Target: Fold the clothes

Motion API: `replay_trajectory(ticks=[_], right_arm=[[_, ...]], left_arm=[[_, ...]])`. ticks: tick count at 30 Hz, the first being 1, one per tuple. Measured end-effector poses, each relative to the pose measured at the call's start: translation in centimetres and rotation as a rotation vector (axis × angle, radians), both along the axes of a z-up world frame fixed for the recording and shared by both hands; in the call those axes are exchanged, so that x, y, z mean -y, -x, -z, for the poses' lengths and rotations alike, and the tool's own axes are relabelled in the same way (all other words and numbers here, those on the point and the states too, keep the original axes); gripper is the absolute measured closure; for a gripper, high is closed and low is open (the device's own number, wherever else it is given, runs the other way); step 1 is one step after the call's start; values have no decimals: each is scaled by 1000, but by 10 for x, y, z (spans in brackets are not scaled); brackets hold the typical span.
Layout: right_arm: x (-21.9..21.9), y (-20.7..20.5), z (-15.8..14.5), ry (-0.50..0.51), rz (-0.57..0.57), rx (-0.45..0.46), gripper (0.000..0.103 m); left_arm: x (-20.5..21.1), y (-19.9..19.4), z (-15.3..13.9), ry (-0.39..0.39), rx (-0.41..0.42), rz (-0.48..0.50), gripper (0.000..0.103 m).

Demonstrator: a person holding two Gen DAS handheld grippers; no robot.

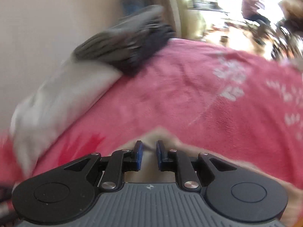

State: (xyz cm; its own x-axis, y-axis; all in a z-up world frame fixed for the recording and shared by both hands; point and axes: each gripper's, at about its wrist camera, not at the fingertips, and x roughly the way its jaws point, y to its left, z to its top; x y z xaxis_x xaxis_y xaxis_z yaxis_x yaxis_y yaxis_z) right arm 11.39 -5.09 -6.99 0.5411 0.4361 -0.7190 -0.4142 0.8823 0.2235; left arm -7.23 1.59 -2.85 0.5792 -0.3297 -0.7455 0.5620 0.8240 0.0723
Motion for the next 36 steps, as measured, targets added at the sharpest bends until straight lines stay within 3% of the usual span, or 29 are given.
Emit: replay_trajectory(ticks=[2,4,11,14,19,21,24,29,32,34,36], right_arm=[[2,-8,11,7,93,-63,87],[7,-15,11,-26,109,-97,89],[79,39,-87,37,99,88,87],[101,72,-113,37,30,50,86],[95,156,-87,63,-170,-119,86],[86,186,-49,180,-225,-184,85],[76,210,-46,271,-211,-80,84],[68,213,-76,214,-212,-13,84],[61,216,-40,248,-234,-102,84],[55,240,-24,357,-332,15,83],[50,245,-27,413,-355,20,83]], left_arm=[[0,1,0,-1,10,-1,33],[-2,1,-1,8,8,-3,33],[-7,-4,-2,37,-21,15,33],[-6,-1,-2,21,-8,34,33],[-7,-2,-1,23,-12,37,33],[-6,-1,-2,31,-18,54,32],[-3,3,-5,-12,19,74,31],[-2,4,-6,-31,25,80,31],[0,4,-7,-31,14,70,31],[1,5,-9,-31,13,70,31],[1,6,-13,-26,12,73,31]])
